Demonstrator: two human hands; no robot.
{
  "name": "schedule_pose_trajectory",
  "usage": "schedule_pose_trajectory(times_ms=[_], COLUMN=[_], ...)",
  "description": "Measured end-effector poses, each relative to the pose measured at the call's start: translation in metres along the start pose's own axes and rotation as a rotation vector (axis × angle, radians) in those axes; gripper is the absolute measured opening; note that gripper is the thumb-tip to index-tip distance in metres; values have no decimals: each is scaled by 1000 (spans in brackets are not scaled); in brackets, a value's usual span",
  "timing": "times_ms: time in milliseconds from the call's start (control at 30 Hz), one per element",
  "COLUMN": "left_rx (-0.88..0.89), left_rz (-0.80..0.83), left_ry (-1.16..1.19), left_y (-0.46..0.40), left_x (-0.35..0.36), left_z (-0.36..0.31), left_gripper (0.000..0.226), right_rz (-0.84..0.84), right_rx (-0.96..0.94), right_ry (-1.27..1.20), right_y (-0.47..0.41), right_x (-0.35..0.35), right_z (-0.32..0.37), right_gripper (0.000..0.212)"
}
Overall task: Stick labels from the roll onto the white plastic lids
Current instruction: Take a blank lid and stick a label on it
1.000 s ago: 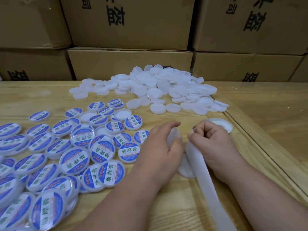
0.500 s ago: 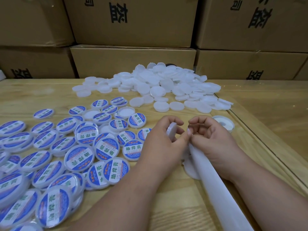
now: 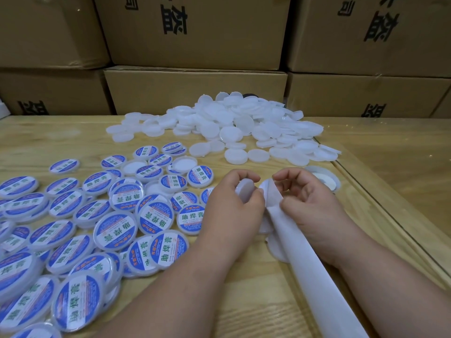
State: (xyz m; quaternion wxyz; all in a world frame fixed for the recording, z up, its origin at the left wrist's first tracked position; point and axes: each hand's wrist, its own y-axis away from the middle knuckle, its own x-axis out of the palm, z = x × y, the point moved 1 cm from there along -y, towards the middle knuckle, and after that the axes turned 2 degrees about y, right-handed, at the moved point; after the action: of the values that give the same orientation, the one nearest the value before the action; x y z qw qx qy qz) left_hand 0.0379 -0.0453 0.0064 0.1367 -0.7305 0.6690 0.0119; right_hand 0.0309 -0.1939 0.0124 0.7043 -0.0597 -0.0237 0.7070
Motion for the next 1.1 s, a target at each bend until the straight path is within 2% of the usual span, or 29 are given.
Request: schedule_pose_trajectory(times_ms=[133,267,467,567,633,867,1100], left_rx=[-29,-52,-94,-116,-120,-93,-87], left_rz=[-33,-68,-136,-154,-138,-65,31], left_ry=[70,154,240,268,280,343,310], left_y=[-1,-2,-3,-4,-4,-1,-1], left_x=[-1,-2,-4,-6,-6,-6,-6], left_z=[0,-2,-4,-3,-4,-7,-6], left_gripper=[16,16,25,27,27,22,21], right_rz=[5,-2,-66,-109,-143,-182,-202], right_rx=[14,28,17,-44,-129,-377,-416], right_ry=[-13,-36,-34,22,84,301,318], right_y=[-1,-3,-3,-3,-1,6,7], right_x=[-2,-2,-5,-4,-1,4,5], right_z=[0,0,-1,-2,0,7,9], right_gripper=[55,45,47,41,33,49,43])
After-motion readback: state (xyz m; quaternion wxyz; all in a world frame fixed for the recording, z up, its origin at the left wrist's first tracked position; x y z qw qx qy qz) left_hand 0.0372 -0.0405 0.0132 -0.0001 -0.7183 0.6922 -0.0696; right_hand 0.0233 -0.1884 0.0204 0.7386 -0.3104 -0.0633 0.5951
